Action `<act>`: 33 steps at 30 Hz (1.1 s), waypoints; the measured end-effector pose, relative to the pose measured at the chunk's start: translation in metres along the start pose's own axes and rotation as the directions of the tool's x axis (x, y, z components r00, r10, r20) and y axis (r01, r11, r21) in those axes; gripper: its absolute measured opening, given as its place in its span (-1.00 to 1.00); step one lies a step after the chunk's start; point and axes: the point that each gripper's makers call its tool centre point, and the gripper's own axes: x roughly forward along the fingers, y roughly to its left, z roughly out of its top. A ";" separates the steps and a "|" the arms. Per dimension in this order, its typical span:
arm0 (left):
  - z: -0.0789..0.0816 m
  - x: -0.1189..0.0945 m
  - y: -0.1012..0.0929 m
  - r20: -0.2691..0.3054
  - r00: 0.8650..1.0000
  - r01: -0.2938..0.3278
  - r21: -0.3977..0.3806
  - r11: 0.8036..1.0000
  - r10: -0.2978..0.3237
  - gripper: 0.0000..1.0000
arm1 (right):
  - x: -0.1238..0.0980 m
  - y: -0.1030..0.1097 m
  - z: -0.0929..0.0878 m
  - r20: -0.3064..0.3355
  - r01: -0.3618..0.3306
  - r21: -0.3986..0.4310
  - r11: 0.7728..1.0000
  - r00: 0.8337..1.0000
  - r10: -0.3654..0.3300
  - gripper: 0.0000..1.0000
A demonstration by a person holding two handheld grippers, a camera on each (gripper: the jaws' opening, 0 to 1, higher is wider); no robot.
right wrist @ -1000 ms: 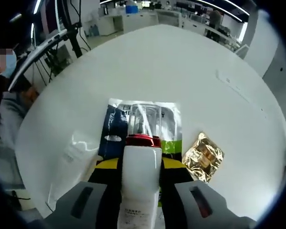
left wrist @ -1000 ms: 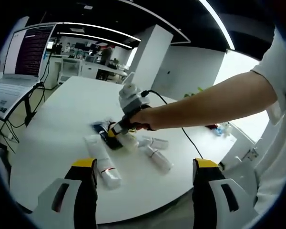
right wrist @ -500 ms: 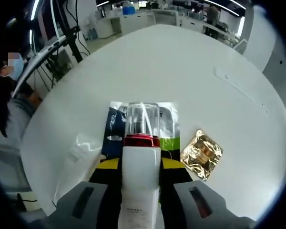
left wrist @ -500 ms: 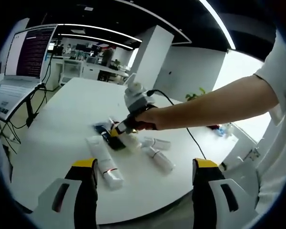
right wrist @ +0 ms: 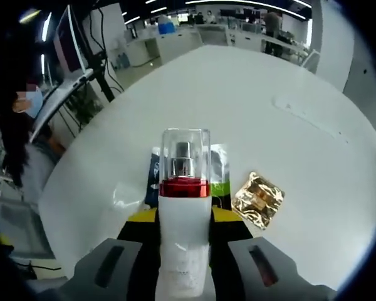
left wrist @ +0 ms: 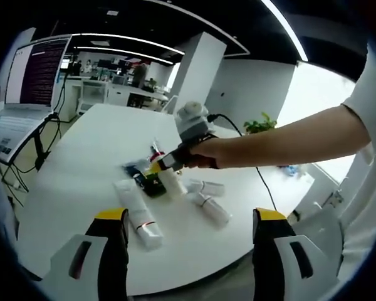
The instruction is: Arrange the skincare products in the storage area until every visible bottle or jar stands upright without overlapping.
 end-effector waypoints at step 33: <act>-0.009 0.004 -0.010 -0.054 0.998 0.028 0.129 0.991 -0.021 0.47 | -0.110 0.030 -0.013 0.176 -0.108 -0.072 0.991 0.977 0.120 -0.44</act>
